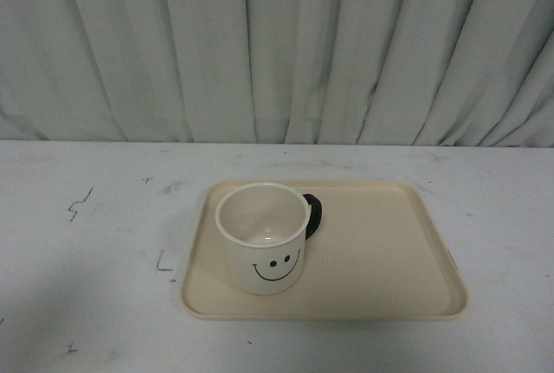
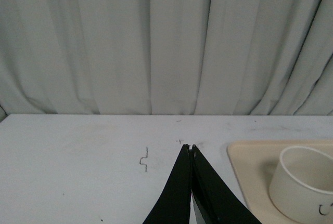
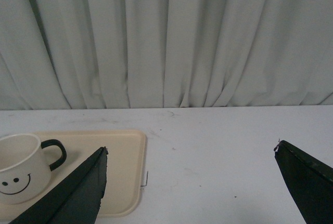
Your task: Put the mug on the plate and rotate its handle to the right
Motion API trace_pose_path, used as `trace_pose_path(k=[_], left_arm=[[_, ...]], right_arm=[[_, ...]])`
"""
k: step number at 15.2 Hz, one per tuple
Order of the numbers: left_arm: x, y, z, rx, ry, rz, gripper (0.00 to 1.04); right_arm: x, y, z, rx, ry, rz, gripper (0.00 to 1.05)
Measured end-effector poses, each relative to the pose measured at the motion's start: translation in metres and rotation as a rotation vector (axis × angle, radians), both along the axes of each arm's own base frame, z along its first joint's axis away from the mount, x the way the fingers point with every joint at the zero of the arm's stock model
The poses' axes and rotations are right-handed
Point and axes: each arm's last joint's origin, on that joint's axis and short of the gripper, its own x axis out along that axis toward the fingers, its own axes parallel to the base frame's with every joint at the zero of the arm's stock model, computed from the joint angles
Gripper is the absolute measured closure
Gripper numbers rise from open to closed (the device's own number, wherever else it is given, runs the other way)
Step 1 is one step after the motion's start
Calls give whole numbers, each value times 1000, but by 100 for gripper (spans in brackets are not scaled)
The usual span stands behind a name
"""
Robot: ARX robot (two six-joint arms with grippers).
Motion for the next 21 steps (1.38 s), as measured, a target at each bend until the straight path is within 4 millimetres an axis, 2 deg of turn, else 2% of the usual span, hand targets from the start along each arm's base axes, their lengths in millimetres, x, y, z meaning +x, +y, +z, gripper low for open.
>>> trace_pose_path(k=[13, 16, 17, 20, 21], left_arm=[[-18, 0, 1, 0, -5, 0, 103], [-27, 0, -6, 0, 53, -3, 103], [-31, 0, -1, 0, -7, 0, 103], [-30, 0, -2, 0, 5, 1, 103], [-30, 0, -3, 0, 11, 0, 96]], right_arm=[[0, 0, 0, 0, 0, 0, 6], [0, 0, 0, 0, 0, -1, 6], [0, 0, 0, 0, 1, -1, 6], [0, 0, 0, 0, 0, -1, 6], [0, 0, 0, 0, 0, 0, 6]])
